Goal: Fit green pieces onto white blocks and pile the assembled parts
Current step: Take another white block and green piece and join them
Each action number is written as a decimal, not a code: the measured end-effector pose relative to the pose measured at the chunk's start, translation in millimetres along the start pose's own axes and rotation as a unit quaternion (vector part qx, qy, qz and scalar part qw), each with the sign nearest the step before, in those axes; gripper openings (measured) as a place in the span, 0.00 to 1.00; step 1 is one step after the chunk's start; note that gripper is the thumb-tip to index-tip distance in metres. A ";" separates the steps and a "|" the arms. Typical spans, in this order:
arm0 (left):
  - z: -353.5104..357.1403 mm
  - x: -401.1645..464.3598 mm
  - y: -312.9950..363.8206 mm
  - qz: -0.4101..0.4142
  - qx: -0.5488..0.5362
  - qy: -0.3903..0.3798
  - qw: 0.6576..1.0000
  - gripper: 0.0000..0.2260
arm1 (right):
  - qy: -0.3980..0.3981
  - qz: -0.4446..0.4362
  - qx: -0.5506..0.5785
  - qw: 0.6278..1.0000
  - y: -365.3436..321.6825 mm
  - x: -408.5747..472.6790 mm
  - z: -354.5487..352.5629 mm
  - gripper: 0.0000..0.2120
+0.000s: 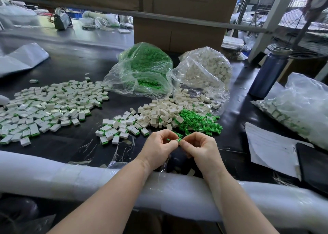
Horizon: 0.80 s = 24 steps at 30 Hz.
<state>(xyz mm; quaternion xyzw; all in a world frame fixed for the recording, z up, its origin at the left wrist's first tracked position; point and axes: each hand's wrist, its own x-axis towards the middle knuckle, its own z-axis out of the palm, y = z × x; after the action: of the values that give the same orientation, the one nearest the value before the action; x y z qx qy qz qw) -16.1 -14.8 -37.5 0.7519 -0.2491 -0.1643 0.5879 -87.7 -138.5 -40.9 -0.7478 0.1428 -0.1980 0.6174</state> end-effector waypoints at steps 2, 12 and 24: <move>0.4 0.0 0.2 -0.003 -0.027 0.004 1.000 0.04 | 0.004 0.003 0.015 1.000 -1.4 -0.8 1.4 0.03; 3.5 -3.7 6.4 0.052 -0.012 -0.027 0.998 0.07 | -0.100 0.027 0.035 0.994 -5.2 -0.2 2.2 0.13; 3.9 -3.5 4.6 0.077 0.015 -0.042 0.996 0.07 | -0.109 0.054 0.102 0.987 -0.8 1.6 -0.6 0.06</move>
<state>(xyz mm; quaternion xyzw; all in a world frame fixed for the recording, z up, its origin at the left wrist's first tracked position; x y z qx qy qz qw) -21.9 -16.8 -34.3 0.7318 -0.3333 -0.1455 0.5763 -86.6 -139.5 -39.8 -0.6891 0.0938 -0.0955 0.7122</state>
